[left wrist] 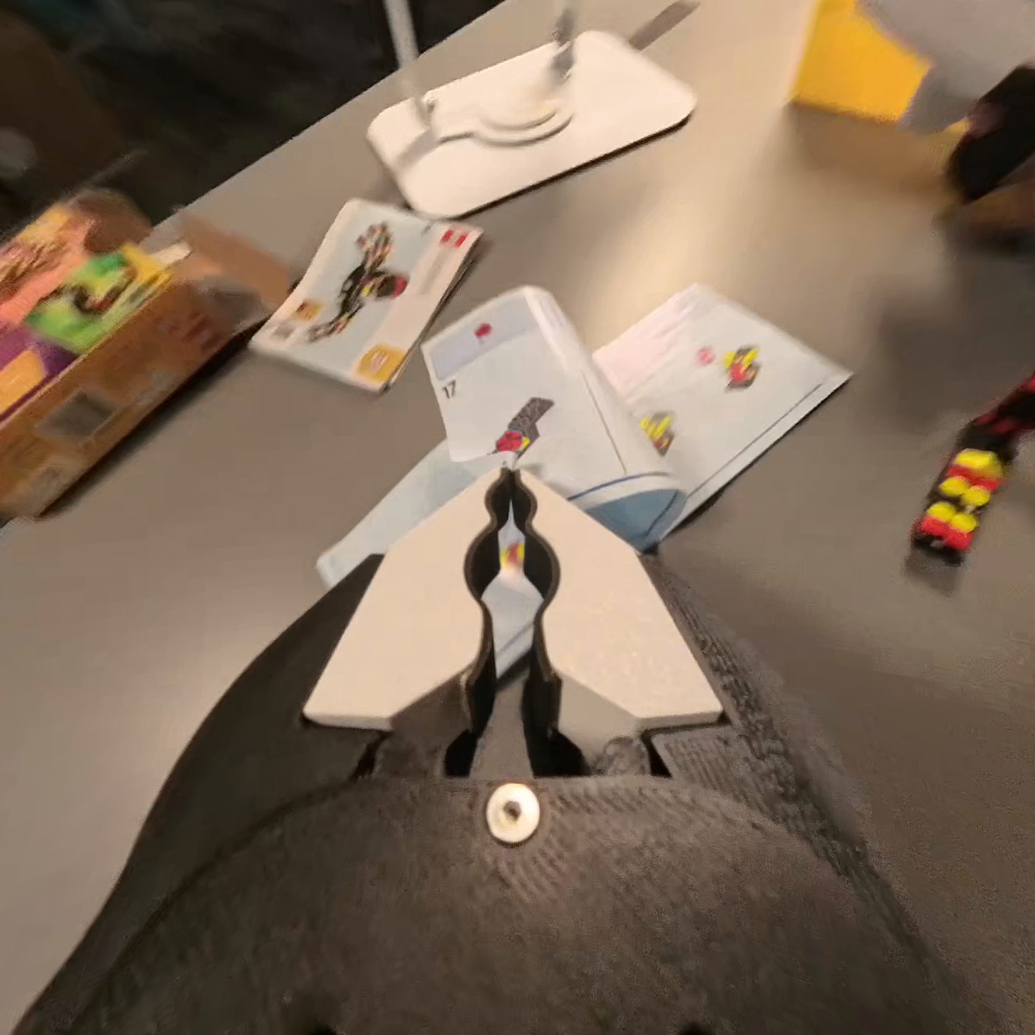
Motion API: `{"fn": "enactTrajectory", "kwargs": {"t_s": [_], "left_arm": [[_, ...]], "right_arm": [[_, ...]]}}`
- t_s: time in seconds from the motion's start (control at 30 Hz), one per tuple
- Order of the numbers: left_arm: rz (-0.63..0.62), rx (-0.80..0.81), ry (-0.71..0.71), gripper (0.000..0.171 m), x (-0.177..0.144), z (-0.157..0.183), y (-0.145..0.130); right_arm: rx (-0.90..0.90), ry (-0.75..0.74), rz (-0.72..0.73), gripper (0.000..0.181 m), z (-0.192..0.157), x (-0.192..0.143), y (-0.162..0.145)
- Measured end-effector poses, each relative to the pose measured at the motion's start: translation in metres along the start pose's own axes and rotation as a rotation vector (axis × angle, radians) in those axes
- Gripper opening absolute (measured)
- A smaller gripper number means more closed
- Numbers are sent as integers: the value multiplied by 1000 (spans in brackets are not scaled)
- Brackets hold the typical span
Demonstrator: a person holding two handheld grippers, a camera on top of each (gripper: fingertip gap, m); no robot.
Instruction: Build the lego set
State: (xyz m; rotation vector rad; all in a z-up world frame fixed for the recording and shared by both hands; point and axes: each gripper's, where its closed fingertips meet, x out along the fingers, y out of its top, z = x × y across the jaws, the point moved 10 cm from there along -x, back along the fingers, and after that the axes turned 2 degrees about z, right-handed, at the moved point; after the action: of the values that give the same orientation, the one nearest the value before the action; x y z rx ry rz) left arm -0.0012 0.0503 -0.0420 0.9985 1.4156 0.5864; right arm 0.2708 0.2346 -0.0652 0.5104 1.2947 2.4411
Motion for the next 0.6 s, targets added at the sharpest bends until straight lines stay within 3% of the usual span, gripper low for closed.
{"fn": "enactTrajectory", "kwargs": {"t_s": [0.1,0.17,0.27,0.33,0.5,0.6], "left_arm": [[-93,-63,85,2,-17,-6,-25],[-113,-94,129,18,-25,-8,-35],[208,-22,146,21,-45,-3,-24],[324,22,116,22,-45,3,-15],[139,33,-127,30,10,24,-2],[-66,29,-102,43,41,22,-4]], "right_arm": [[-8,4,-4,0,-1,0,0],[-11,9,-6,0,-1,1,0],[-18,16,-5,0,-3,1,1],[-22,22,-11,0,-5,1,2],[-36,48,-27,0,-8,2,3],[-26,49,-27,0,-8,2,2]]}}
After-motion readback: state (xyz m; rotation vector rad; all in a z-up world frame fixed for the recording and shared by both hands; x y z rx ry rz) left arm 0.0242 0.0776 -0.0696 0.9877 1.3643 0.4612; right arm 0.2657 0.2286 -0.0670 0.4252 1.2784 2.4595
